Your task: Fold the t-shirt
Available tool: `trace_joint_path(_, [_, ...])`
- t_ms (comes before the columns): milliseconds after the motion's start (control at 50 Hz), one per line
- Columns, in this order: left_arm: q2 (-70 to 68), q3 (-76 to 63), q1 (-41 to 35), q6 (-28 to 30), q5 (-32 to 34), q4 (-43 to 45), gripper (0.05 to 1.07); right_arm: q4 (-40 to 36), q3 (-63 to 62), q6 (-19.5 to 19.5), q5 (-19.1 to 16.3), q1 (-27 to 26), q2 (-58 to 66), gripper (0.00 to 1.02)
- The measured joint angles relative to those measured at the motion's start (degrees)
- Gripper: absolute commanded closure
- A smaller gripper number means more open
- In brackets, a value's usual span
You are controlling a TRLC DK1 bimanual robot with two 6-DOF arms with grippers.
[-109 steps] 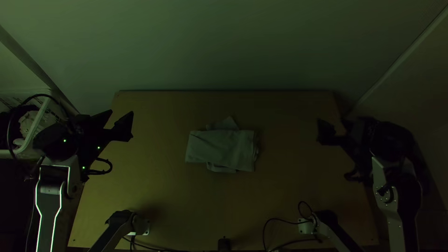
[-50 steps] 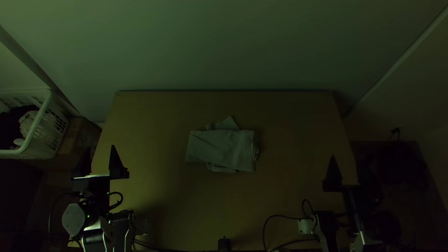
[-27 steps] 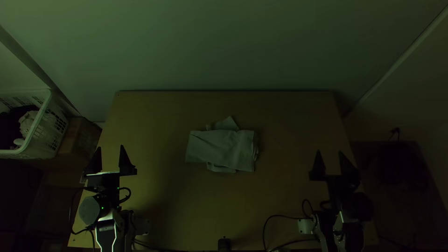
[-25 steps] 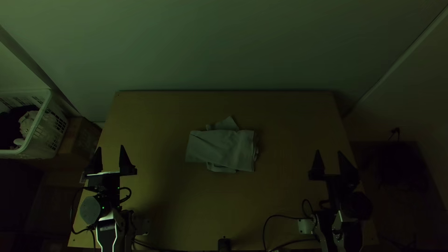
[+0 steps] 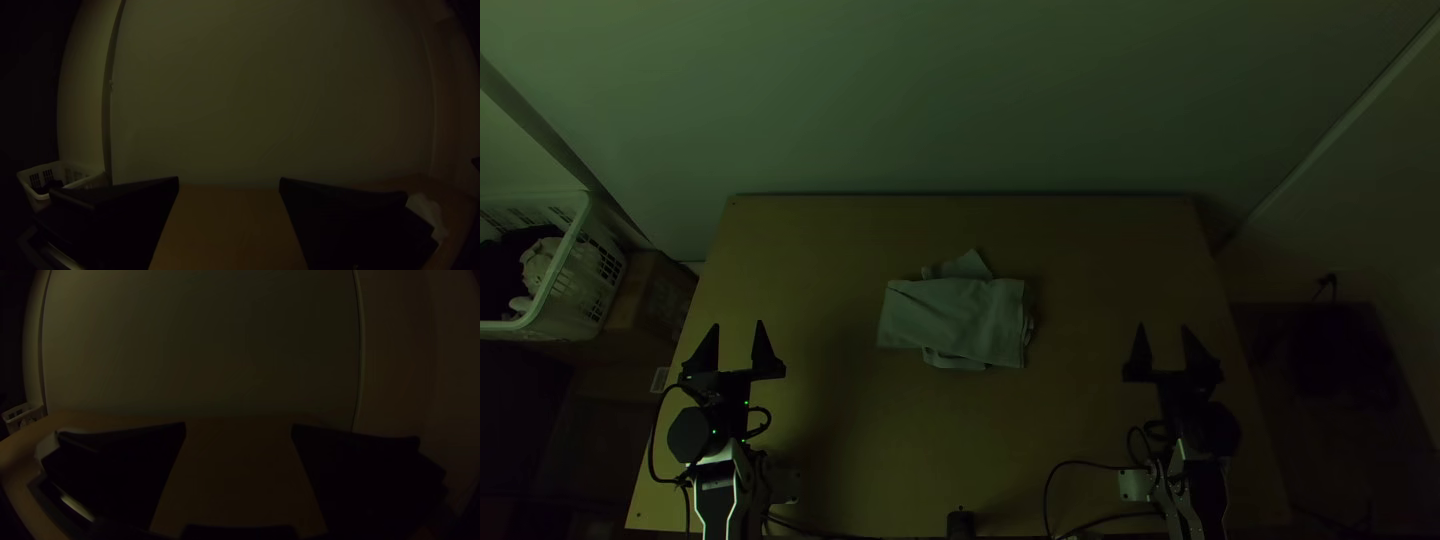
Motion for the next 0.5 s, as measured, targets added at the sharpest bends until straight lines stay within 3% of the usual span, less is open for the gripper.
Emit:
trace_joint_path(120, [0.0,0.0,0.0,-0.2,0.0,-5.2,0.10,-1.1,0.0,-0.1,-0.1,0.0,-0.1,0.04])
trace_joint_path(500, [0.0,0.0,1.6,-0.2,-1.3,-5.4,0.10,-1.4,0.0,-0.1,-0.7,-0.5,-0.1,0.04])
